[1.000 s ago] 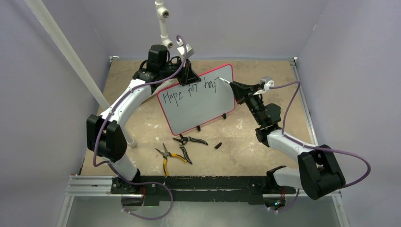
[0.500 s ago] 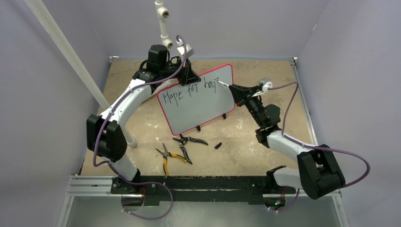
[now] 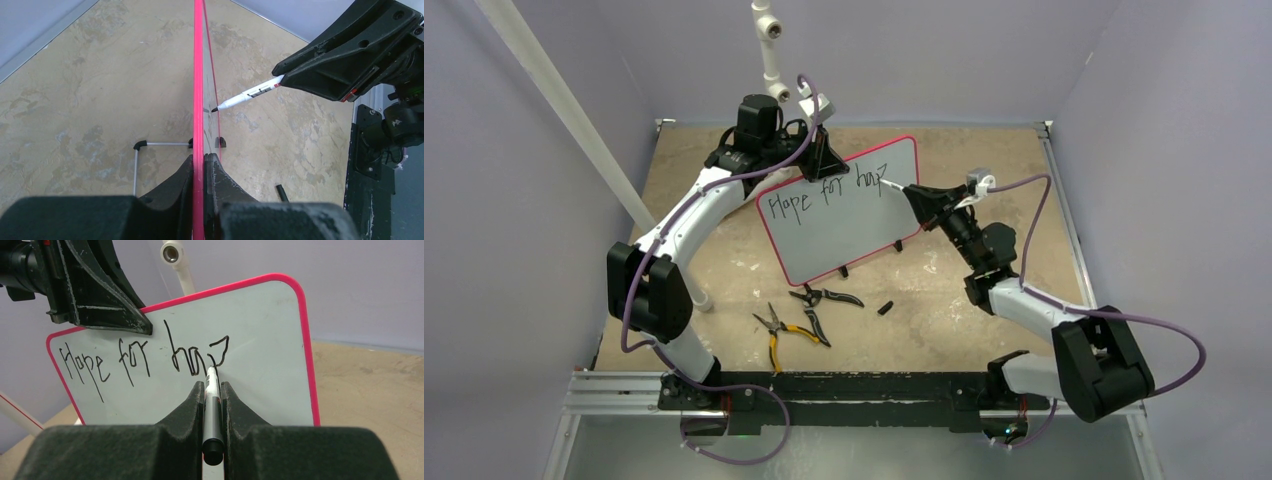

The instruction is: Write a sentence on the whiteboard

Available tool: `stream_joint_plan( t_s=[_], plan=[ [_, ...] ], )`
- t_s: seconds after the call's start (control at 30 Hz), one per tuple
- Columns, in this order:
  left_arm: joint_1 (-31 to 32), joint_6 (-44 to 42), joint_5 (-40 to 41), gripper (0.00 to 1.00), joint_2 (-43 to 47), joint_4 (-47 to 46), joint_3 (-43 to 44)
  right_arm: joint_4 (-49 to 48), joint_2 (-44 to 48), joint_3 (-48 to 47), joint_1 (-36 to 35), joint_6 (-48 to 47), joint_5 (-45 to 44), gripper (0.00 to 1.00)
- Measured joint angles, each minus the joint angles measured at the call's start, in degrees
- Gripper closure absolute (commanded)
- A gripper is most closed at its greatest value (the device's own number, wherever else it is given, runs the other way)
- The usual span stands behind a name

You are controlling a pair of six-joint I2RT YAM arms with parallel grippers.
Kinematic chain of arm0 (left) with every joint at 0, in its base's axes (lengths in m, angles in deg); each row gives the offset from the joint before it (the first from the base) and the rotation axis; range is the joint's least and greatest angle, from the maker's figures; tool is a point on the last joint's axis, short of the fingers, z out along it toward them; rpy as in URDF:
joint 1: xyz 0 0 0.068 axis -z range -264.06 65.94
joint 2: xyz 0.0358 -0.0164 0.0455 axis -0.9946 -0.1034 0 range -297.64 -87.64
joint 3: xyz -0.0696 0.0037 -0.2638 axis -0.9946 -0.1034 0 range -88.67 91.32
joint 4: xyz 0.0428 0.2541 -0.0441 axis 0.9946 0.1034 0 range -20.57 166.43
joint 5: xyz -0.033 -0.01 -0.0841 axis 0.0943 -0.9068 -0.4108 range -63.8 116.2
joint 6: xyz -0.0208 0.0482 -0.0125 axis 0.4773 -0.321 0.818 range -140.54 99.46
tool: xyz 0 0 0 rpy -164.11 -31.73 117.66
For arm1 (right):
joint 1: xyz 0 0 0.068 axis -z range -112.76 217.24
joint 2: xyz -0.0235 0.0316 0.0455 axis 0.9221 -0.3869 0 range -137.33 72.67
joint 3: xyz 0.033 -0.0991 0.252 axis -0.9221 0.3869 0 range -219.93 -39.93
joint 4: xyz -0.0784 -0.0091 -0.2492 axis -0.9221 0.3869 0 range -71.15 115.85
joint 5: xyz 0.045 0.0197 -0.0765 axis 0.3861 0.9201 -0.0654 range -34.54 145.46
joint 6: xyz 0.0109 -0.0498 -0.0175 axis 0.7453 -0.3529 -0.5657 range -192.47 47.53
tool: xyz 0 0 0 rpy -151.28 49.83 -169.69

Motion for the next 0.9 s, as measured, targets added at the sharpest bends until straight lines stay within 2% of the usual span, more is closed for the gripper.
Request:
stream_joint_plan(
  t_s=[0.4,0.9],
  plan=[
    [0.00,0.00,-0.11,1.00,0.00,-0.02,0.00,-0.46,2.97,0.00,0.31,0.63,-2.62,1.00],
    [0.00,0.00,-0.09,1.00,0.00,-0.09,-0.04,0.22,1.01,-0.02,0.76,0.57,-4.96,1.00]
  ],
)
